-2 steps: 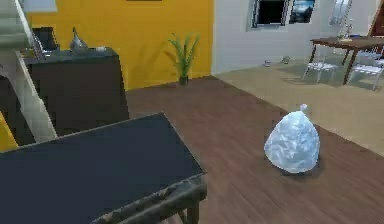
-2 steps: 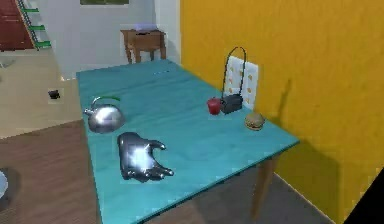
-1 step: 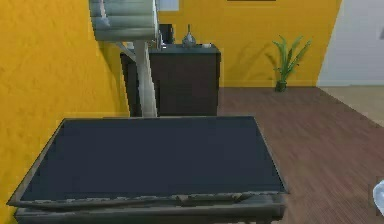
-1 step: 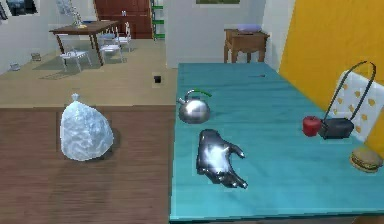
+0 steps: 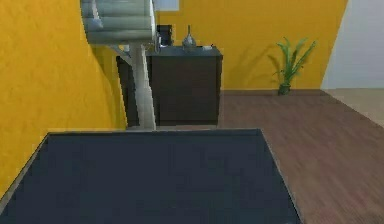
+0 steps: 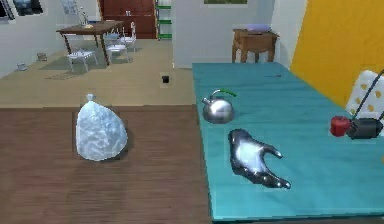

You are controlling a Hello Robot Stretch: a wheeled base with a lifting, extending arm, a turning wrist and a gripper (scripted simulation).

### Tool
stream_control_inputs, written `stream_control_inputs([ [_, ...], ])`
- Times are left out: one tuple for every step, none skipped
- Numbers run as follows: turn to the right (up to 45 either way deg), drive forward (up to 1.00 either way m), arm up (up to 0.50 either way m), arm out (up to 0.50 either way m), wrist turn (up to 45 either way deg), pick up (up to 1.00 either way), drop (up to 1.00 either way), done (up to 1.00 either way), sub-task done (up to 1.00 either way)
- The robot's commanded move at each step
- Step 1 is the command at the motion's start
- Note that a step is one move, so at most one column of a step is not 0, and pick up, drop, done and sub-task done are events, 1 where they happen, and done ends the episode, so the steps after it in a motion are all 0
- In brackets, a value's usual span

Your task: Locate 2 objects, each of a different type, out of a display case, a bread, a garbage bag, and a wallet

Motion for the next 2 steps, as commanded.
stream_control_inputs([
  [-12.0, 0.00, 0.00, 0.00, 0.0, 0.00, 0.00, 0.00, 0.00],
  [0.0, 0.00, 0.00, 0.00, 0.0, 0.00, 0.00, 0.00, 1.00],
])
